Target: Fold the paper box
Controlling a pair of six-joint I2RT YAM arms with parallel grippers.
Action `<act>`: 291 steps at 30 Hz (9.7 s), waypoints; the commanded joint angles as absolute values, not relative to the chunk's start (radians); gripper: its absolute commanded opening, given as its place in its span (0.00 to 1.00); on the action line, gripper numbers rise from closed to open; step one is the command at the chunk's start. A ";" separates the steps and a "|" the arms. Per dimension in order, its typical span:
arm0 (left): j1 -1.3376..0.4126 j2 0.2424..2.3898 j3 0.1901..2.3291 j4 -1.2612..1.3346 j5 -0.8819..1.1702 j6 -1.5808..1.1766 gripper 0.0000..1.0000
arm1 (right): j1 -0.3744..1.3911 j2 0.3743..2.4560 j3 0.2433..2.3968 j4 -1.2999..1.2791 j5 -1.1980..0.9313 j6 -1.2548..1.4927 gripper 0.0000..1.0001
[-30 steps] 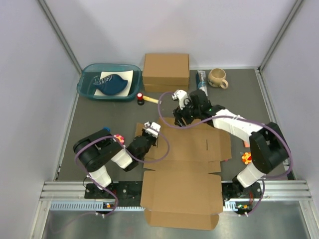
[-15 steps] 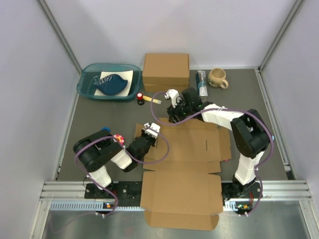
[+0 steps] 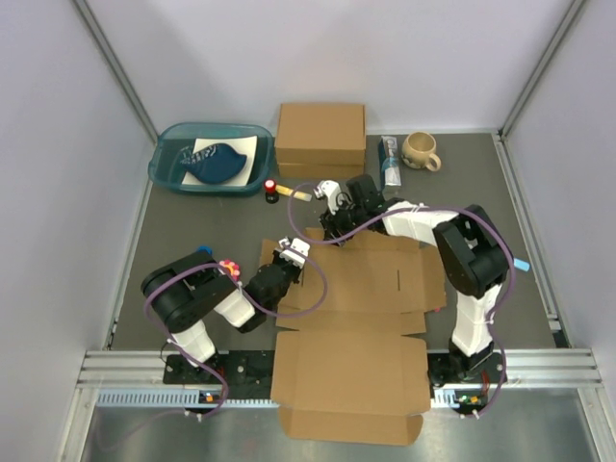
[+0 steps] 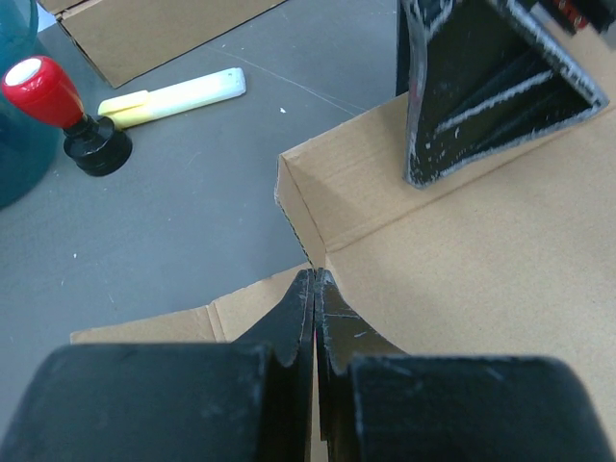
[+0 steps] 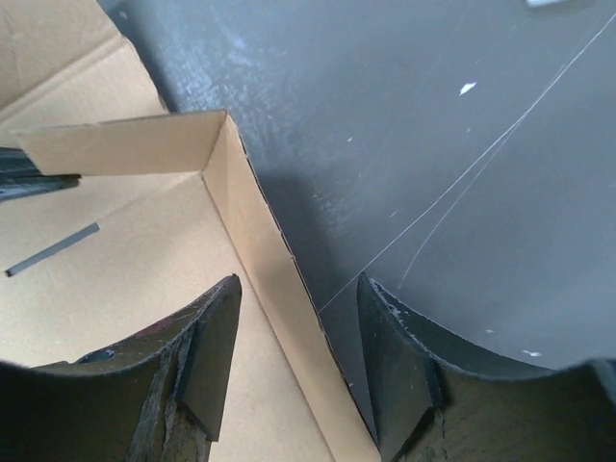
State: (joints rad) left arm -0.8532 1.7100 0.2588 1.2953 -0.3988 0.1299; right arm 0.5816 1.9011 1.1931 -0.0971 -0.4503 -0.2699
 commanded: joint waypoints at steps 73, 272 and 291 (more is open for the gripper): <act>-0.653 1.255 0.469 0.103 -0.008 -0.479 0.47 | 0.848 1.457 0.813 0.002 0.279 -0.216 0.00; -0.639 0.825 0.297 0.345 -0.497 -0.392 0.99 | 1.158 1.285 0.718 0.692 0.538 -1.071 0.00; -0.874 0.772 0.298 0.192 -0.799 -0.445 0.99 | 1.150 1.289 0.689 0.726 0.580 -1.118 0.00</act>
